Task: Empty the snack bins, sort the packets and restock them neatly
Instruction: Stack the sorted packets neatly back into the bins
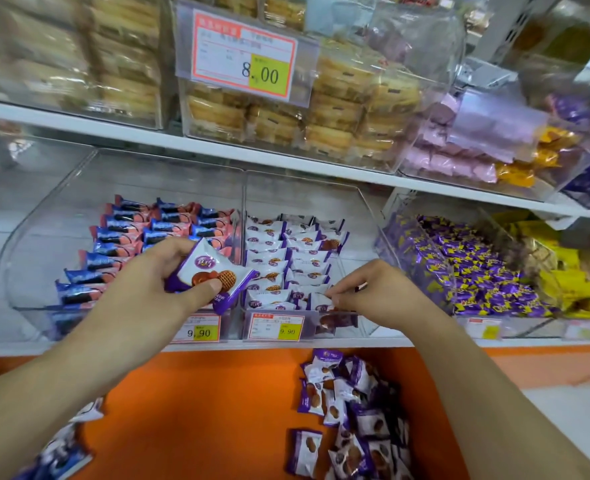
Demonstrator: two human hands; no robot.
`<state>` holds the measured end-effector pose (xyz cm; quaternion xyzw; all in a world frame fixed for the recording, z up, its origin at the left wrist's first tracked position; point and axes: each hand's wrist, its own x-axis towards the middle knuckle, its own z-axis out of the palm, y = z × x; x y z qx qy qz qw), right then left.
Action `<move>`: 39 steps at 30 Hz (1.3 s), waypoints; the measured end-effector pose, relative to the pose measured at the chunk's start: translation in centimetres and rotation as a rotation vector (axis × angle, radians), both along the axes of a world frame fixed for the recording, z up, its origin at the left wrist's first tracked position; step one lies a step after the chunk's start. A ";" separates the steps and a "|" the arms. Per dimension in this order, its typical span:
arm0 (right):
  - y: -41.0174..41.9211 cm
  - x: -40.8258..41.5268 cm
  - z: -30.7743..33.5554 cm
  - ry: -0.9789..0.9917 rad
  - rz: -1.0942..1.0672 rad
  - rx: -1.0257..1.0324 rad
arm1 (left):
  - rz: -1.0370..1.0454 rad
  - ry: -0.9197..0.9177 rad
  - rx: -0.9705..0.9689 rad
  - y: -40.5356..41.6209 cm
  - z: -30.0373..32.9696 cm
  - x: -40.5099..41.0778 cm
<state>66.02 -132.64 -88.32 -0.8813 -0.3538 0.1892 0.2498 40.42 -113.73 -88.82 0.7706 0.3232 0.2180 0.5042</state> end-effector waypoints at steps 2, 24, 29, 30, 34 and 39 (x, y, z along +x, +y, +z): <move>-0.3 0.0 0.3 0.057 0.001 0.029 | 0.005 -0.001 -0.003 0.0 0.0 -0.1; 2.8 -0.8 -0.7 -0.122 -0.033 -0.166 | 0.017 0.001 -0.056 0.2 -0.2 0.1; 1.9 0.1 -0.6 0.052 -0.143 -0.021 | 0.022 0.008 -0.044 0.2 -0.2 0.1; 1.9 0.2 -0.6 0.071 -0.157 0.001 | 0.023 0.010 -0.045 0.2 -0.2 0.1; 2.3 -0.1 -0.8 0.176 -0.168 0.064 | 0.030 0.006 -0.059 0.2 -0.2 0.3; 2.9 -0.1 -1.1 0.036 -0.116 -0.033 | 0.029 0.000 -0.057 0.0 -0.1 0.3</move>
